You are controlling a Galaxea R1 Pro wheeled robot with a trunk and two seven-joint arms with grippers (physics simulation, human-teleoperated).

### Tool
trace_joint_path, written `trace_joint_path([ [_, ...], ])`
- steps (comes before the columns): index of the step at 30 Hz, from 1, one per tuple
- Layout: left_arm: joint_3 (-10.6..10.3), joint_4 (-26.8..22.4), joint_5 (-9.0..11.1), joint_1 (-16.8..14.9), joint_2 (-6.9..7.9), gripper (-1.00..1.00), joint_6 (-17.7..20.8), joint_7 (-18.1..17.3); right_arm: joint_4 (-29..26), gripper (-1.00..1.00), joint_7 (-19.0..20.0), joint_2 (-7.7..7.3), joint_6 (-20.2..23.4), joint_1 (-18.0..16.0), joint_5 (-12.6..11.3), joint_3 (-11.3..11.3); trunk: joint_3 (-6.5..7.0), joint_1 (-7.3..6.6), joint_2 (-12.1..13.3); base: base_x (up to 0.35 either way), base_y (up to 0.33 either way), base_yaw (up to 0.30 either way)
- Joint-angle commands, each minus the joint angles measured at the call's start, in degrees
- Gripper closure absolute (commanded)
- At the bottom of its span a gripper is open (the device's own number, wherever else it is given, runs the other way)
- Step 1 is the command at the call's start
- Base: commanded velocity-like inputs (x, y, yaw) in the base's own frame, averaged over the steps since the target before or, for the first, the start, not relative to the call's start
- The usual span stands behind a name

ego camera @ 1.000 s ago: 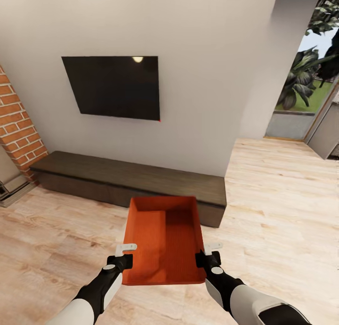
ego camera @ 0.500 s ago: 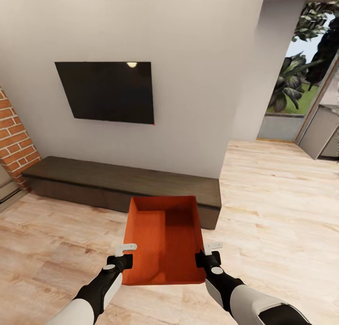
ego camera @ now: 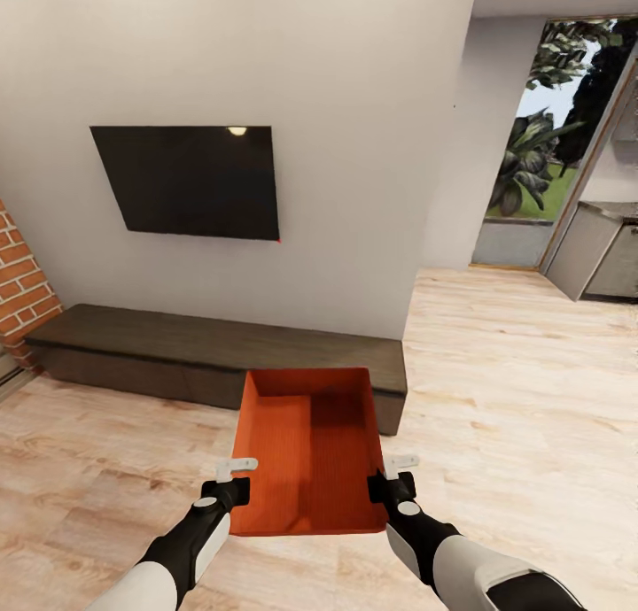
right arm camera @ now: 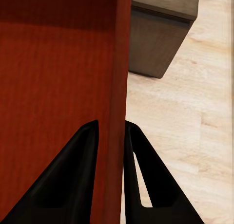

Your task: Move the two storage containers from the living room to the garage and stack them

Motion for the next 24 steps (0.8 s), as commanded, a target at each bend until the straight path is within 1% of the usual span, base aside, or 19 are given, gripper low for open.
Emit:
trace_joint_path([
  [1,0.13,-0.33,-0.57,-0.05,0.09,1.0,-0.45,2.51,0.28,1.0,-2.59,-0.68,-0.28,-0.02,-1.19,-1.22,0.01,0.02,-0.07,0.0,0.0,-0.098],
  [24,0.13,-0.33,-0.57,-0.05,0.12,1.0,-0.45,2.51,0.28,1.0,-2.59,-0.69,-0.28,-0.05,-1.19,-1.22,2.05,0.02,-0.07,0.0,0.0,-0.098],
])
